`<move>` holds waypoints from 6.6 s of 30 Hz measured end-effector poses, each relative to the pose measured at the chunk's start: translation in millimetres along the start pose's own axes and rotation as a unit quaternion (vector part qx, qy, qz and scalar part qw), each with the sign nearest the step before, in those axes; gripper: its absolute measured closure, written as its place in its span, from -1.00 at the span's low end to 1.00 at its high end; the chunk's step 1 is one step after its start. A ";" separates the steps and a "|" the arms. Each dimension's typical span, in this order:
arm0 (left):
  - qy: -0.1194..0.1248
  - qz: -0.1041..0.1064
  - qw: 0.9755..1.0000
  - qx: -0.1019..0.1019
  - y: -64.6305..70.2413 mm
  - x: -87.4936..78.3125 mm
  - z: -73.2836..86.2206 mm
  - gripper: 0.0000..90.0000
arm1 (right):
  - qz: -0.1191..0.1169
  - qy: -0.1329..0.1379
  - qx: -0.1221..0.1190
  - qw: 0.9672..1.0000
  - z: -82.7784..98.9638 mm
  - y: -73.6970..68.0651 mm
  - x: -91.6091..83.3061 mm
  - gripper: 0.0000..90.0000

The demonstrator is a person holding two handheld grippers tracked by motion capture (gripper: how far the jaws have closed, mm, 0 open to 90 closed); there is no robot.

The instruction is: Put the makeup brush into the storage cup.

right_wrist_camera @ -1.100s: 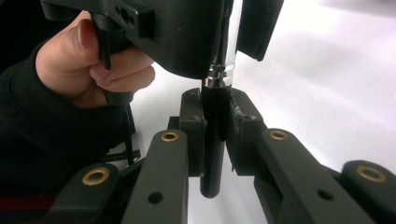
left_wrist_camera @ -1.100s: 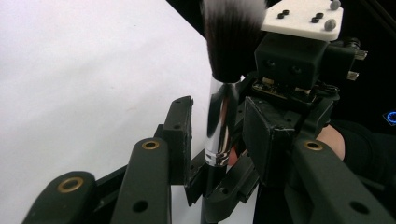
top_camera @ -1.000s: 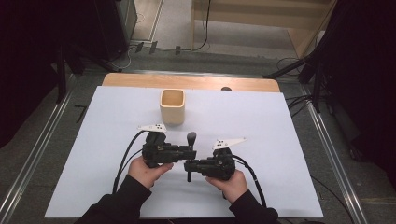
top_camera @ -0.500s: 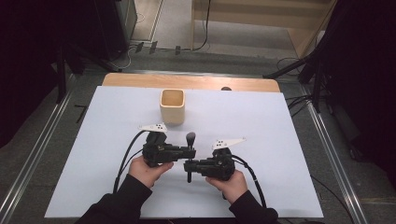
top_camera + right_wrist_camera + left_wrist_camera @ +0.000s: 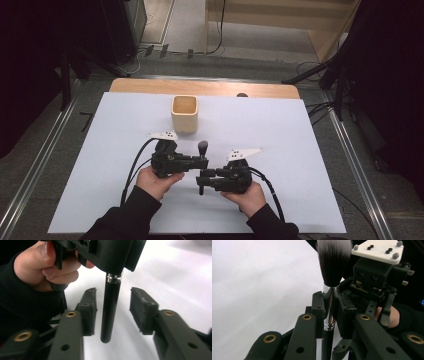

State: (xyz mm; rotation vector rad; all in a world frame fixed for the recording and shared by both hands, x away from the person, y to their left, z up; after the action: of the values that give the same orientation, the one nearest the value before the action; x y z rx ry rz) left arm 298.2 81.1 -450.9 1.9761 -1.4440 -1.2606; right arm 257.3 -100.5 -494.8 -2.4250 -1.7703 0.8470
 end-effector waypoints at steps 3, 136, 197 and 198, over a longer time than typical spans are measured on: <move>-0.002 -0.002 1.000 0.000 -0.9 -1.7 -0.8 0.75 | 0.006 -0.004 -0.012 1.000 -0.1 -0.1 -0.3 0.10; 0.022 -0.076 0.997 -0.015 -10.0 -63.6 -110.0 0.75 | 0.162 -0.118 -0.109 0.974 55.1 36.5 -116.8 -0.52; 0.184 -0.234 0.950 0.096 -34.7 -40.9 -182.2 0.75 | 0.156 -0.117 -0.113 0.974 54.3 34.2 -115.5 -0.52; 0.182 -0.231 0.951 0.094 -35.8 -39.6 -182.1 0.75 | 0.156 -0.117 -0.113 0.974 54.3 34.2 -115.5 -0.52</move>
State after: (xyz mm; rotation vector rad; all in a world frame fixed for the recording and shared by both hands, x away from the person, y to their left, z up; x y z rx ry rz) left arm 466.8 96.1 -365.0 2.6159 -0.9828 -0.8708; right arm 239.7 -231.0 -504.8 -2.9183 -1.6582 1.0478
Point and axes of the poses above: each handheld gripper's, and its own axes: x roughly forward along the jaws, z roughly out of its underside, y roughly to its right, the point moved 3 cm from there along x, roughly forward along the jaws, and after that the axes turned 15 degrees about -x, right-handed, at the moved point
